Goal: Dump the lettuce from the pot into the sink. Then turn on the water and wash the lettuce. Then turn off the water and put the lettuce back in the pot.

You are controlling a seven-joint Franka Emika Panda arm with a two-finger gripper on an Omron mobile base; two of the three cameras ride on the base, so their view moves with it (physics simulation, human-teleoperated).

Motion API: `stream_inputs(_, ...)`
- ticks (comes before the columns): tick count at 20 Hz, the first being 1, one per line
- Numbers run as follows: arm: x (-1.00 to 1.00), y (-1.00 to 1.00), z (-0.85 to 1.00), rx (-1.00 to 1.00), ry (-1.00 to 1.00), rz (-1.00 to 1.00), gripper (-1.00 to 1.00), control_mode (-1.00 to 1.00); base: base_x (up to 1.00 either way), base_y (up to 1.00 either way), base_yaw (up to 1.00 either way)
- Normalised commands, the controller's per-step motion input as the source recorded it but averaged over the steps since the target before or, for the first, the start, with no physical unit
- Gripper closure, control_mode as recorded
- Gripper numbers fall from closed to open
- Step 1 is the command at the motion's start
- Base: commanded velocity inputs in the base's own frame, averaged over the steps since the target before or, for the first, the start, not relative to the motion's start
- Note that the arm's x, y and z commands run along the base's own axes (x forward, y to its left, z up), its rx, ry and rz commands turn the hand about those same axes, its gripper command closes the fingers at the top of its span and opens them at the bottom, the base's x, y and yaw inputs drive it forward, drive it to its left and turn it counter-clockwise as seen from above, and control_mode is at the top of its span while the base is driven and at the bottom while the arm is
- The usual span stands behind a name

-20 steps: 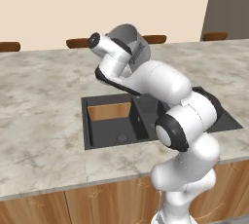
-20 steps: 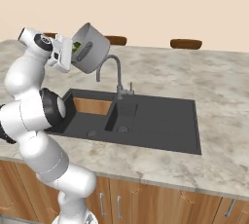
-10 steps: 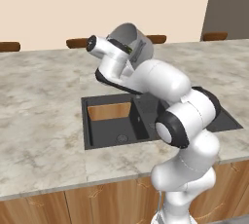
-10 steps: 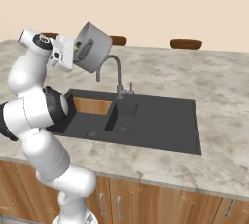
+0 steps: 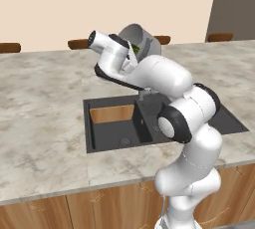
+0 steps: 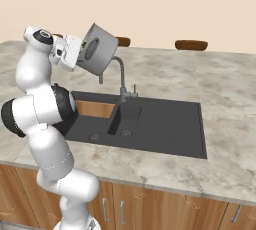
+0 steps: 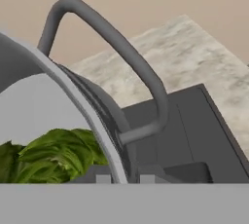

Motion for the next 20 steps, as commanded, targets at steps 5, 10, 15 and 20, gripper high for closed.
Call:
stream_inputs(5,0.13,0.01,0.09,-0.1,0.02,-0.18,1.0,-1.0,0.0,0.0,0.0)
stream_inputs(10,0.0,0.0,0.05,-0.01,0.1,-0.2,1.0,-1.0,0.0,0.0,0.0)
stream_inputs(15,0.0,0.1,0.28,-0.09,0.01,-0.15,1.0,-1.0,0.0,0.0,0.0)
stream_inputs(20,-0.04,0.19,0.24,-0.13,0.0,-0.03,1.0,-1.0,0.0,0.0,0.0)
